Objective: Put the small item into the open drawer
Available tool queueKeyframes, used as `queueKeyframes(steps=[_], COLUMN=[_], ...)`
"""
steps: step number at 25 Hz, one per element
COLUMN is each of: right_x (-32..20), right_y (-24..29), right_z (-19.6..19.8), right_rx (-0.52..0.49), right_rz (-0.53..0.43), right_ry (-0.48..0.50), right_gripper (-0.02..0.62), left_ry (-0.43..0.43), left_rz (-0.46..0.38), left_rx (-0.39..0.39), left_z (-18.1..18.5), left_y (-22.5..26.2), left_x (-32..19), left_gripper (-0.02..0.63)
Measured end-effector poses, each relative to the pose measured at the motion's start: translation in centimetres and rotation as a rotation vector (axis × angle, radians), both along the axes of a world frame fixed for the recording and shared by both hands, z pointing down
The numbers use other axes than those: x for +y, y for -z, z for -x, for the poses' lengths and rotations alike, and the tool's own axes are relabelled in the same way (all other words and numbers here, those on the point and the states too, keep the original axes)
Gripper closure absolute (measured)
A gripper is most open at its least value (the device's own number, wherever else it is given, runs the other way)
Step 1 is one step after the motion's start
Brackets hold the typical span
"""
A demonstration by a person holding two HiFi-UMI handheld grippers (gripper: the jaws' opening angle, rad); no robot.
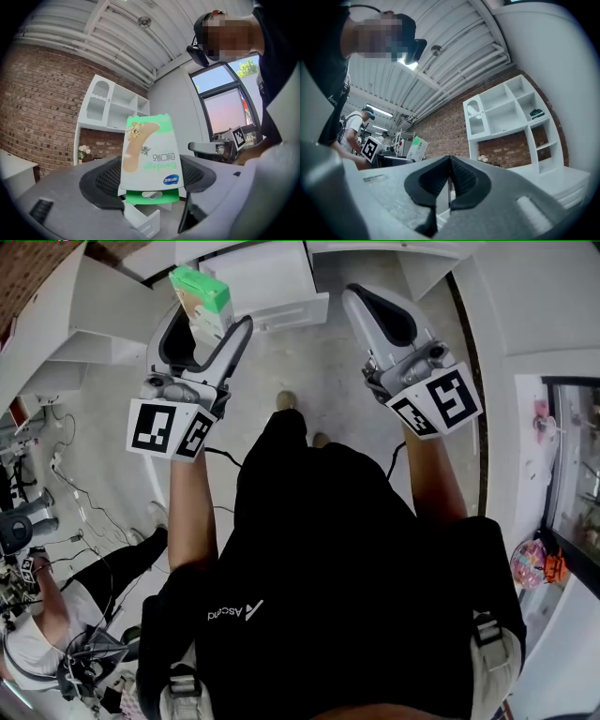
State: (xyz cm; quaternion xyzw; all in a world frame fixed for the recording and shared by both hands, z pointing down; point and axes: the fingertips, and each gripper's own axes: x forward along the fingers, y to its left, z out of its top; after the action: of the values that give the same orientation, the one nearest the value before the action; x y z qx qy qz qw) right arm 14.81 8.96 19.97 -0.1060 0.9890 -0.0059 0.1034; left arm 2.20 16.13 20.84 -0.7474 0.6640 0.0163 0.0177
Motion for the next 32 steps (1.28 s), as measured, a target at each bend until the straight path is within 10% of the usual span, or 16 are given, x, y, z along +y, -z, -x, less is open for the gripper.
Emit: queueKeyframes(steps=[19,32], right_x=[-15.1,-20.8], right_y=[-4.2,-7.1], right_z=[16.1,19.9], right_rx=[0.166,0.252], right_rz=[-0.002,0.002], right_ry=[-0.109,-0.158], right_gripper=[0.595,0.595], left_ry=[-0.163,-0.328], left_rz=[0.267,0.571], left_rx=[-0.134,-0.253], left_z=[14.3,16.9], left_y=[-10.2,-21.4], left_x=[-15.3,-22.5], left_gripper=[0.252,0.252])
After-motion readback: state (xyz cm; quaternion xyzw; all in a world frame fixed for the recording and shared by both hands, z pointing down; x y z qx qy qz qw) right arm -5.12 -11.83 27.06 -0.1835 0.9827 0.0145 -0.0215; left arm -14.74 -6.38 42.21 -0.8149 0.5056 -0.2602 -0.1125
